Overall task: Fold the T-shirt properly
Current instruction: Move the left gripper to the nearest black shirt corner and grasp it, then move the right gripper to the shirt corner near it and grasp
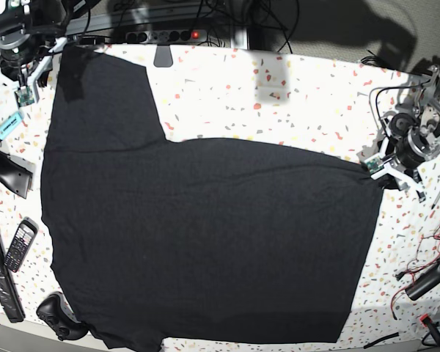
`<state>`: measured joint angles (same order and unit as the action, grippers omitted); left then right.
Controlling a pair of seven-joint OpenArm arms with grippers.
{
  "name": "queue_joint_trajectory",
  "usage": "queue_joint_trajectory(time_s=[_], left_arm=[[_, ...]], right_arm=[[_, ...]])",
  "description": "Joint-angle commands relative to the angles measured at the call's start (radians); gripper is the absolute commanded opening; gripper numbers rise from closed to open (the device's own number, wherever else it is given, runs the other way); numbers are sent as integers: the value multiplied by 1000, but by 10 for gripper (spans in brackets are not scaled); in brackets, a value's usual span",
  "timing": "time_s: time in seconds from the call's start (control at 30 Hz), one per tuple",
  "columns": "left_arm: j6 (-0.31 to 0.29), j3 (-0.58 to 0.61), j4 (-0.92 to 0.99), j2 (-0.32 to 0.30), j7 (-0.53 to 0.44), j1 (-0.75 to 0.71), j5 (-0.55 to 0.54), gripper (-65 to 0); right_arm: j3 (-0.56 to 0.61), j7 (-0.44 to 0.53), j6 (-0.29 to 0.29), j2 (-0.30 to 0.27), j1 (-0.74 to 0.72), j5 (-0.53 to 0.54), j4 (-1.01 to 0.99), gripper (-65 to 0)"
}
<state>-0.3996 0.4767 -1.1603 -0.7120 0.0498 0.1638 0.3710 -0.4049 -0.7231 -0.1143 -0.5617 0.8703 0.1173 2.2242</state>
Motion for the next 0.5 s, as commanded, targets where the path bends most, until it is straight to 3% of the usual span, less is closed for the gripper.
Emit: queue_joint_trajectory(time_s=[0.0, 0.07, 0.2, 0.37, 0.47], left_arm=[[-29, -3, 3, -7, 15, 4, 22, -419], [-48, -3, 3, -2, 17, 3, 47, -458], [-61, -3, 3, -3, 68, 2, 44, -650], [-61, -3, 2, -3, 149, 2, -25, -650], [-61, -3, 2, 4, 181, 2, -39, -650]], right_arm=[[-9, 15, 2, -12, 5, -13, 17, -537], [-9, 14, 2, -12, 5, -13, 17, -537], [-9, 15, 2, -12, 5, -14, 17, -537], [-9, 19, -9, -18, 5, -23, 17, -537], [-7, 19, -165, -18, 6, -84, 14, -522]])
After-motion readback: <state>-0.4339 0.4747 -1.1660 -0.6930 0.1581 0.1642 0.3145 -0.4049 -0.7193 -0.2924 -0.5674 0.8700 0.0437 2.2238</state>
